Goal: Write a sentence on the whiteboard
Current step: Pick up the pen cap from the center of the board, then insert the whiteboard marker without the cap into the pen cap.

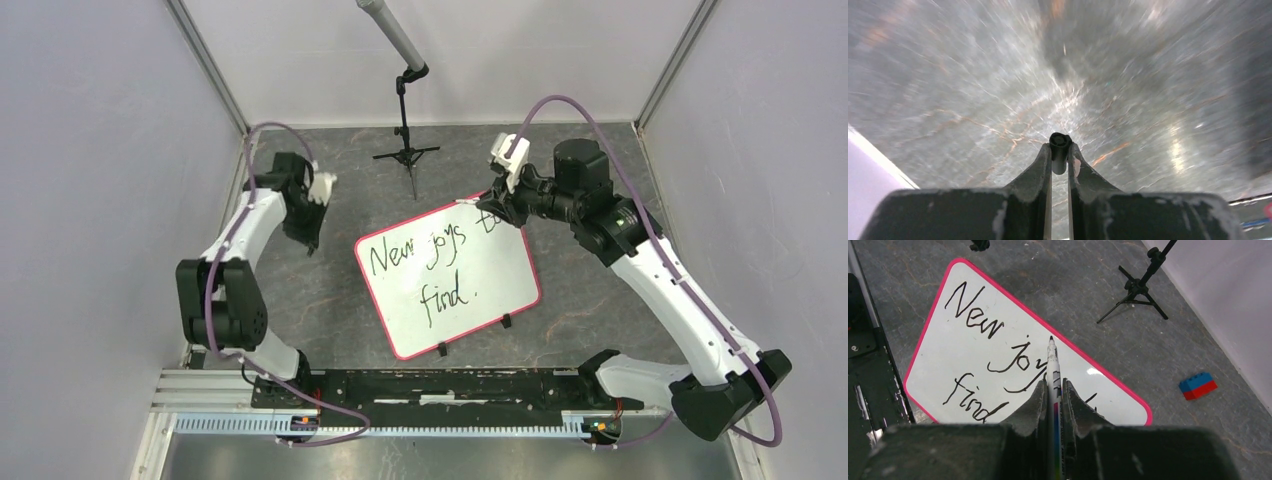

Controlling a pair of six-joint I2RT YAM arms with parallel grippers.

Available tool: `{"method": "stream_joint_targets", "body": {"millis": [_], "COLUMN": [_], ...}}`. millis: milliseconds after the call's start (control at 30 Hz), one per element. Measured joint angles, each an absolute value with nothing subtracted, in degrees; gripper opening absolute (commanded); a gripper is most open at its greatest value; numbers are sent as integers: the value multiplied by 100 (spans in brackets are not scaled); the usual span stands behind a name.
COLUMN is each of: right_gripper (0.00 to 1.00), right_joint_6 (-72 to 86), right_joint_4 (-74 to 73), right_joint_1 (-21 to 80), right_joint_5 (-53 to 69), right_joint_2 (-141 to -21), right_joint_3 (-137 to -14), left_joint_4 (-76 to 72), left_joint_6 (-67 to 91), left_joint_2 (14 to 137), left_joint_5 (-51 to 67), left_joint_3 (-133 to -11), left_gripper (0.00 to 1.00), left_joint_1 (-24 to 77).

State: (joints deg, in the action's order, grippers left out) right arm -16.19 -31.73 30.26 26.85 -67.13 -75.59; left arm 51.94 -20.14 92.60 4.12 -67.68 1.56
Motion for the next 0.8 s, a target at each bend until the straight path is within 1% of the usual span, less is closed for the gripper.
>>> {"method": "stream_joint_targets", "body": {"millis": [133,267,467,567,667,800], "right_gripper": [0,0,0,0,0,0], "right_joint_6": [-1507,-1413,-1267,-1291,-1472,-1990], "right_joint_4": [-2945,-2849,-2338,-1809,-1059,-93], "right_joint_1": [3026,3026,3026,3050,3210,3850], "right_joint_5": [2620,2377,1699,1439,1105,497], "right_joint_2": [-6711,-6751,-6757,-6694,-6464,-6224], "right_joint_3": [-7564,-7671,-7819,-7776,-7481,-7083], "left_joint_4": [5253,5256,5201,5019,4744,4021], "left_joint_6": [-1612,-1037,143,947,1789,2950], "left_joint_2": [8525,7835,7413,7317,7258,7024], "left_joint_5": [744,819,1142,1553,2018,2698], "left_joint_3": [-7609,-8383,-9188,-9284,-9220,-8748], "left_gripper": [2,2,2,2,2,2], "left_joint_1": [130,123,106,95,78,43]}}
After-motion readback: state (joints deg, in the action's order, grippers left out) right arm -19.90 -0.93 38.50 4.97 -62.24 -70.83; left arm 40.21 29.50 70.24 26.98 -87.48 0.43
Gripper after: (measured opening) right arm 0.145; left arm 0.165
